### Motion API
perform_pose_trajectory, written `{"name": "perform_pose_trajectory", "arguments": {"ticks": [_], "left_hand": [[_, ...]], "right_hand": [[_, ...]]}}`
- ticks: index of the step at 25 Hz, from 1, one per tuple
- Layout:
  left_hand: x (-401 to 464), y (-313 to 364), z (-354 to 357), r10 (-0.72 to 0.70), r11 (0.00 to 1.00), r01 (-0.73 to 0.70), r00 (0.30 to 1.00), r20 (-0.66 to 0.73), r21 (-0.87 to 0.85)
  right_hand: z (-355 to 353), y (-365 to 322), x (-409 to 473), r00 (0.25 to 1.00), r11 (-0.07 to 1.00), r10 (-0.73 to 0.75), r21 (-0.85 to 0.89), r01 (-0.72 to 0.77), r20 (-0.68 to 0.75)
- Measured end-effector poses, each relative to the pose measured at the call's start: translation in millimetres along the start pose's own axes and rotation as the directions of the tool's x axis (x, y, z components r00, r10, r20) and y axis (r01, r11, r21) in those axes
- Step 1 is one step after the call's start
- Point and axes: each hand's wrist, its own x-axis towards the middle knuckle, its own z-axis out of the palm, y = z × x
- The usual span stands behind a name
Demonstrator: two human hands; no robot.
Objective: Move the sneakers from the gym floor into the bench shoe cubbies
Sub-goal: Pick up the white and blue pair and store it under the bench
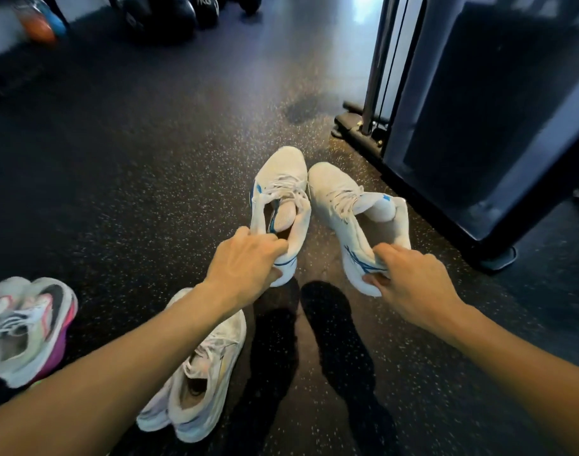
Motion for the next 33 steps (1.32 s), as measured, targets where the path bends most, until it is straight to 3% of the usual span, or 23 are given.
{"name": "perform_pose_trajectory", "arguments": {"ticks": [12, 19, 22, 28, 33], "left_hand": [[-10.8, -11.1, -482.9, 0.104, 0.989, -0.129, 0.955, -0.278, -0.073], [-21.6, -15.2, -741.5, 0.190, 0.982, -0.175, 0.865, -0.465, 0.076], [-36.3, -6.9, -812.3, 0.242, 0.970, -0.204, 0.816, -0.525, 0.130], [-85.0, 24.5, -875.4, 0.356, 0.934, -0.286, 0.718, -0.598, 0.213], [-139.7, 66.9, -904.4, 0.359, 0.932, -0.300, 0.707, -0.609, 0.201]], "right_hand": [[-493.4, -83.8, 21.0, 0.966, 0.996, 0.049, -0.056, -0.065, -0.254], [-742.6, -126.8, 20.1, 0.909, 0.988, 0.032, -0.122, -0.090, -0.415], [-809.2, -141.5, 4.0, 0.868, 0.984, 0.030, -0.137, -0.113, -0.496], [-876.2, -152.4, -53.7, 0.801, 0.969, 0.037, -0.175, -0.176, -0.598], [-903.2, -155.9, -124.2, 0.799, 0.961, 0.045, -0.193, -0.199, -0.600]]}}
